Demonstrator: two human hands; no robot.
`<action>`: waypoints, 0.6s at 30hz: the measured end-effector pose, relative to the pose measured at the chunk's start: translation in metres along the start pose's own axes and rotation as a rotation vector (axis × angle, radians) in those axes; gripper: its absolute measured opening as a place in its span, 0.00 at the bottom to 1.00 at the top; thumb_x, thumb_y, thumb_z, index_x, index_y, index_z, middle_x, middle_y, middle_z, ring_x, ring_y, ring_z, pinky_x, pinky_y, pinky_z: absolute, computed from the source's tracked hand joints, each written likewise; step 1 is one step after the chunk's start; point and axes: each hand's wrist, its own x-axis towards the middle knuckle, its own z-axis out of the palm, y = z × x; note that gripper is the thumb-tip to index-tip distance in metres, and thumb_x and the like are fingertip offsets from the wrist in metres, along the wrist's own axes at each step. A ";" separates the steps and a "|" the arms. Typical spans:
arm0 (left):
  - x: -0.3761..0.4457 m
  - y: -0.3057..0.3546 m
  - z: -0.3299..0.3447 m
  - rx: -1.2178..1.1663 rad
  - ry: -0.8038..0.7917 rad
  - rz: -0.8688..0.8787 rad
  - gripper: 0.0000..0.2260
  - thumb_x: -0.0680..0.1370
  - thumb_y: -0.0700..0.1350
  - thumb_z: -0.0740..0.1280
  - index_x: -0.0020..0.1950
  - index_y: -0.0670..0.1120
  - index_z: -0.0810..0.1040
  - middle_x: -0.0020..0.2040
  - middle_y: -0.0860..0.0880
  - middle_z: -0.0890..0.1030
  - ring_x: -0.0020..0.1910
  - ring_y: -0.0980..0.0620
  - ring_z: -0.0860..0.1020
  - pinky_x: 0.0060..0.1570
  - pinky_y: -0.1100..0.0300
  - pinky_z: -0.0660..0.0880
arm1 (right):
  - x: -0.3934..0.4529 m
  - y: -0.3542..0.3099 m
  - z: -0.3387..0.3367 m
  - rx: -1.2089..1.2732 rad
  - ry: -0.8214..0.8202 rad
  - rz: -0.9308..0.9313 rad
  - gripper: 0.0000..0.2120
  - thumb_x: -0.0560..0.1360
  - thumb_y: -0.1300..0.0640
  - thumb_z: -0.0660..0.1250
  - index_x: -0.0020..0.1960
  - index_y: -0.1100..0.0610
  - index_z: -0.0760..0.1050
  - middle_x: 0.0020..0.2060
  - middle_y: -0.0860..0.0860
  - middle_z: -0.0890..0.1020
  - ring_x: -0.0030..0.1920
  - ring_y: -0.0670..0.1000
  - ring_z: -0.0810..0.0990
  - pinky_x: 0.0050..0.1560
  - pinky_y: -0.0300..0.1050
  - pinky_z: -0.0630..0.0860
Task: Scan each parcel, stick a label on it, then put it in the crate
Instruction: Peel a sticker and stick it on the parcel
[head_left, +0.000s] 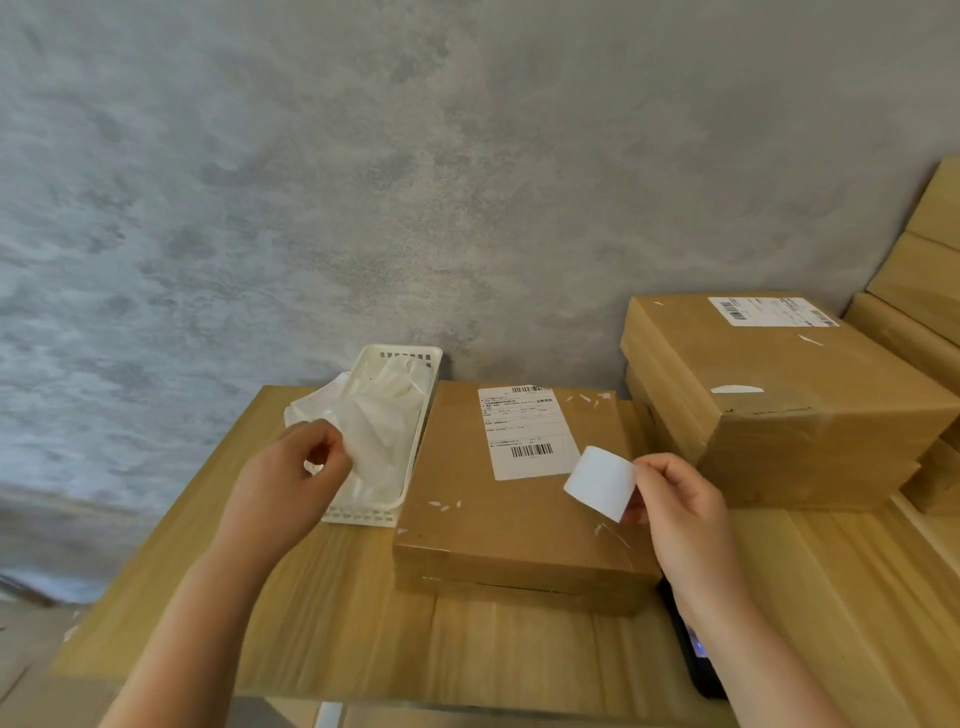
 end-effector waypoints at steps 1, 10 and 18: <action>0.003 -0.005 -0.002 0.039 -0.020 -0.005 0.08 0.78 0.44 0.64 0.38 0.49 0.75 0.38 0.53 0.78 0.33 0.55 0.73 0.34 0.59 0.69 | -0.001 -0.001 0.003 -0.007 -0.018 -0.002 0.08 0.81 0.60 0.62 0.46 0.59 0.78 0.41 0.53 0.81 0.39 0.44 0.79 0.31 0.32 0.74; 0.021 -0.024 0.025 0.257 -0.037 0.068 0.07 0.77 0.47 0.66 0.39 0.51 0.74 0.38 0.55 0.77 0.38 0.55 0.75 0.35 0.57 0.72 | -0.002 -0.006 0.022 -0.047 -0.115 -0.035 0.06 0.81 0.59 0.63 0.46 0.55 0.77 0.42 0.48 0.82 0.36 0.40 0.80 0.32 0.38 0.74; 0.019 -0.031 0.042 0.334 -0.002 0.151 0.11 0.73 0.44 0.73 0.51 0.50 0.73 0.47 0.55 0.76 0.45 0.51 0.75 0.41 0.56 0.73 | -0.002 -0.011 0.022 -0.050 -0.149 -0.050 0.07 0.81 0.60 0.62 0.46 0.57 0.77 0.40 0.47 0.81 0.34 0.40 0.79 0.31 0.35 0.73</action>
